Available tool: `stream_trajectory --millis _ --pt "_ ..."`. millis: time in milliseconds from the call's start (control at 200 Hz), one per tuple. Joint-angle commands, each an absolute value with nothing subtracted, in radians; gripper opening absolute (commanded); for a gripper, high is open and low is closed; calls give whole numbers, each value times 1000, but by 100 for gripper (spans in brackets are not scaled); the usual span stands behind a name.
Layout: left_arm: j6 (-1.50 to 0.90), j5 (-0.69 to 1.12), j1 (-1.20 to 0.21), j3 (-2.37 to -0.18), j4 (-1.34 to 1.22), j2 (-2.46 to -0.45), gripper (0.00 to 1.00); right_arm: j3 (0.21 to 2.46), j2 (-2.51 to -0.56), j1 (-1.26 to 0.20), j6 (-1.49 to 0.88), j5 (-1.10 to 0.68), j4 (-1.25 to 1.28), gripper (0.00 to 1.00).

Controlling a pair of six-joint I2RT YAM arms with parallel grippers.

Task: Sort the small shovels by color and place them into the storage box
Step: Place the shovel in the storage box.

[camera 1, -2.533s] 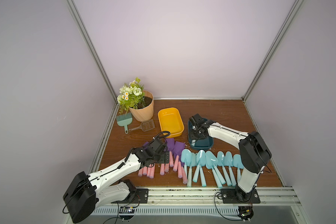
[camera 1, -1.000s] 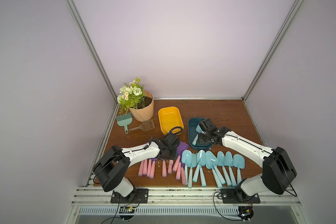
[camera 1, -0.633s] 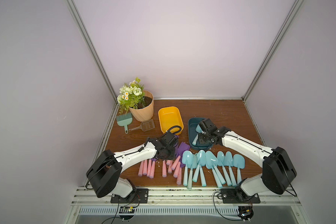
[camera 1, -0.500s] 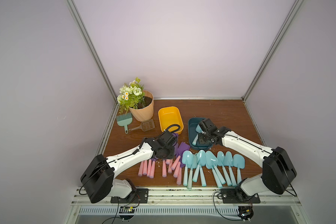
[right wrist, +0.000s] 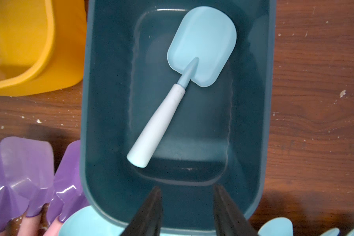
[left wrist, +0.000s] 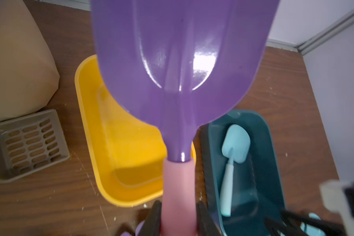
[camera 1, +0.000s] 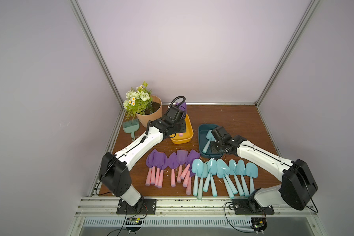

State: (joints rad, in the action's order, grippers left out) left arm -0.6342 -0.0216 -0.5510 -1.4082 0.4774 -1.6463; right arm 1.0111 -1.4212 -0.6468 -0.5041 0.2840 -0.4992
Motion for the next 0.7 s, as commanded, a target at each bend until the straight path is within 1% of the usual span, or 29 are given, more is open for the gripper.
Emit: stream_trajectory --millis 0,85,415,515,665,695 --pt "-689 63 -486 -1370 286 -1735 0 1027 -1383 -649 -529 318 -557 45" --pt "-753 109 -461 -1383 253 -1816 0 1039 -1360 -649 -531 328 -577 45" --pt "-799 203 -459 -1560 266 -2071 0 992 -1282 -655 -577 342 -615 45" --pt "-806 213 -462 -1557 291 -2084 0 974 -1270 -659 -571 340 -620 45" --pt "-802 216 -480 -1490 281 -2040 0 968 -1243 -660 -591 351 -627 45" --pt "-801 212 -487 -1449 280 -2031 0 963 -1236 -661 -595 351 -625 45"
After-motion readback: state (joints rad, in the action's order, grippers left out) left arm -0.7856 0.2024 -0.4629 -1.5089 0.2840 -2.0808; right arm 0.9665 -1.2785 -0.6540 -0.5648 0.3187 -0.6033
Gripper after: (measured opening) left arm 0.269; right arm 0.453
